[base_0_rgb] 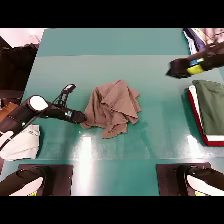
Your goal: Fold the shirts.
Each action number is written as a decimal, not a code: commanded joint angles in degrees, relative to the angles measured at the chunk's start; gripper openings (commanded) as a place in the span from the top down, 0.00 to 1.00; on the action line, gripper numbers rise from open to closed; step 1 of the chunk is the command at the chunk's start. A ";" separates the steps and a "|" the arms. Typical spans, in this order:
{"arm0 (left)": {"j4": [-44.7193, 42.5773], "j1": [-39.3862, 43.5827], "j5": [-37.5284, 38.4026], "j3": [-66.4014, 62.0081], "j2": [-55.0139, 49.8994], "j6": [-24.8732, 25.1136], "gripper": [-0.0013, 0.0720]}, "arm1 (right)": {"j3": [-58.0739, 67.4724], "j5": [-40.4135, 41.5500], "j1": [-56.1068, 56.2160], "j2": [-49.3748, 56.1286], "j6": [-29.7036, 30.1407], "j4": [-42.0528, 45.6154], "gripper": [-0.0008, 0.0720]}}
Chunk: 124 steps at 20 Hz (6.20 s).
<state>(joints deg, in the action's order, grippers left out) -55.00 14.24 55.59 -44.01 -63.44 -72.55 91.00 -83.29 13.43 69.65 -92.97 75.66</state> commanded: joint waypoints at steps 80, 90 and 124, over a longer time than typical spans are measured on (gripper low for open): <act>-27.08 -0.22 12.09 -14.21 5.77 -5.09 0.95 | -49.00 8.26 -24.20 -4.02 14.01 -18.14 0.40; -27.06 -0.22 12.92 -14.21 5.77 -5.27 0.95 | -57.42 20.59 -13.88 -4.00 14.82 -26.60 0.41; -21.57 -0.22 26.56 -38.38 8.39 -4.94 0.95 | 15.21 -8.39 -35.52 -2.34 3.82 -28.17 0.96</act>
<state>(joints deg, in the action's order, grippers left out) -75.94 14.02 86.65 -94.76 -51.75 -79.18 110.87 -88.84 -28.67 60.38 -88.42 47.27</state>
